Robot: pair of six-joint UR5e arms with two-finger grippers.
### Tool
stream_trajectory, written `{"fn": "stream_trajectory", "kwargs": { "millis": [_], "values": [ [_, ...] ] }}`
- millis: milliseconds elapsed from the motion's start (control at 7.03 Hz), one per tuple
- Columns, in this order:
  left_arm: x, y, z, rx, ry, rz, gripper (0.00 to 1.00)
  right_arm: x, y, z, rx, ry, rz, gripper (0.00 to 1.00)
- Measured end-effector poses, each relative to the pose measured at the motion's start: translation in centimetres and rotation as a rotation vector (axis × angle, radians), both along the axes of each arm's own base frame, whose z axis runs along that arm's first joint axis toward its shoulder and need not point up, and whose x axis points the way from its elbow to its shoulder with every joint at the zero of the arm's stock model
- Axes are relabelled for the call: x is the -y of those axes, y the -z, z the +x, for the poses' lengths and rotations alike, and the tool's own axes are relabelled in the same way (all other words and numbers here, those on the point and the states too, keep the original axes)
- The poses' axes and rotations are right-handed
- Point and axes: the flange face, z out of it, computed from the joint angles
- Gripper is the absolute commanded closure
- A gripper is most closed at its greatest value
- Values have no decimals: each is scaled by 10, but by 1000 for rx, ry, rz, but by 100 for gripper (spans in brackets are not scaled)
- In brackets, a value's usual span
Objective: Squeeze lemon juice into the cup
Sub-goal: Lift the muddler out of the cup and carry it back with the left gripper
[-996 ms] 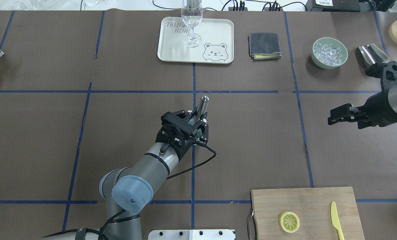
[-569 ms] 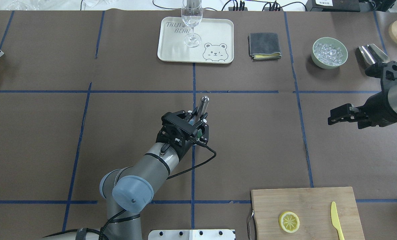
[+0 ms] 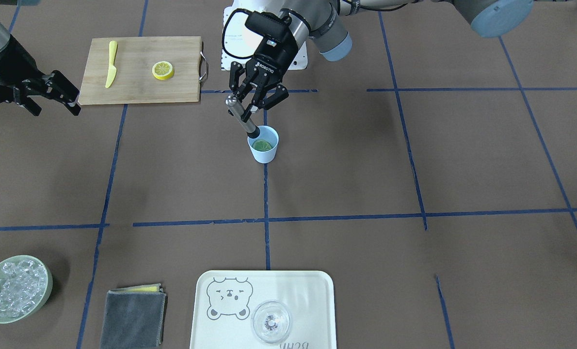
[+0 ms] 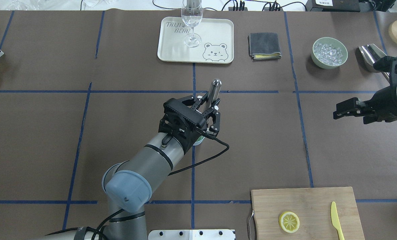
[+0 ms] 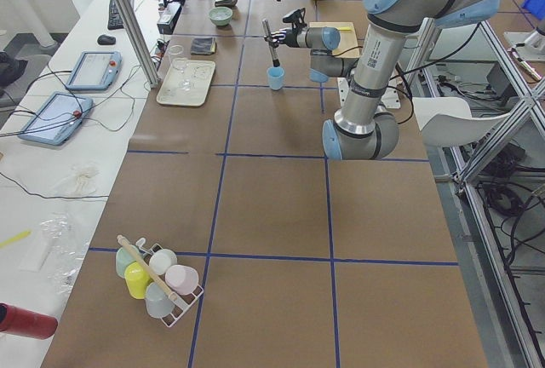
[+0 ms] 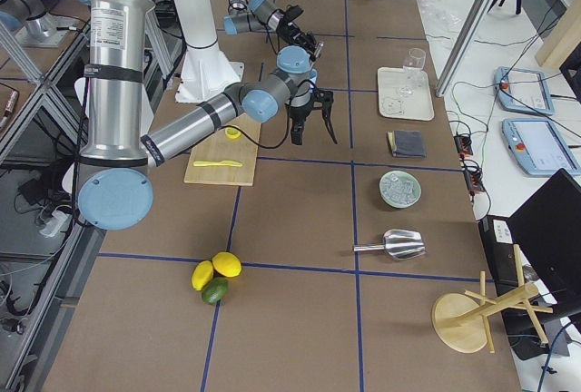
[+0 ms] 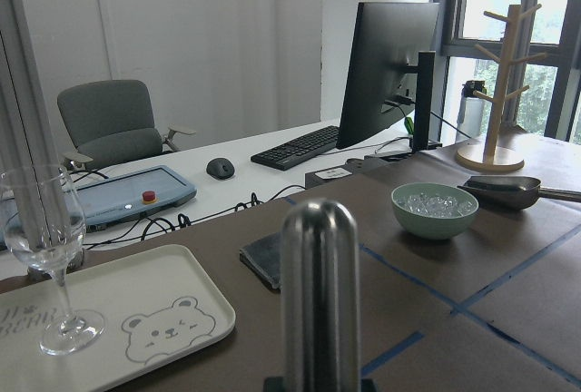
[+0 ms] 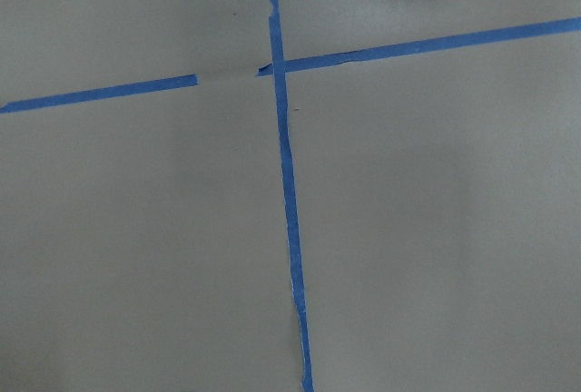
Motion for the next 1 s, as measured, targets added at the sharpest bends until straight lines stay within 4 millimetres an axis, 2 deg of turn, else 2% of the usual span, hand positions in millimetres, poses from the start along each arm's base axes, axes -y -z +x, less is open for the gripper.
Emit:
{"fn": "stream_trajectory", "kwargs": {
  "millis": [285, 569, 711, 854, 996],
  "values": [
    [21, 24, -40, -38, 37, 19, 100, 3, -7, 15, -11, -20, -1, 0],
    [38, 49, -84, 6, 54, -1, 100, 10, -28, 44, -22, -7, 13, 0],
    [45, 51, -106, 37, 62, -42, 100, 16, -40, 61, -20, 3, 18, 0],
    [55, 37, -126, 72, 64, -88, 100, 18, -50, 74, -22, 11, 25, 0],
    [71, 7, -143, 110, 22, -139, 100, 19, -59, 83, -27, 21, 32, 0]
  ]
}}
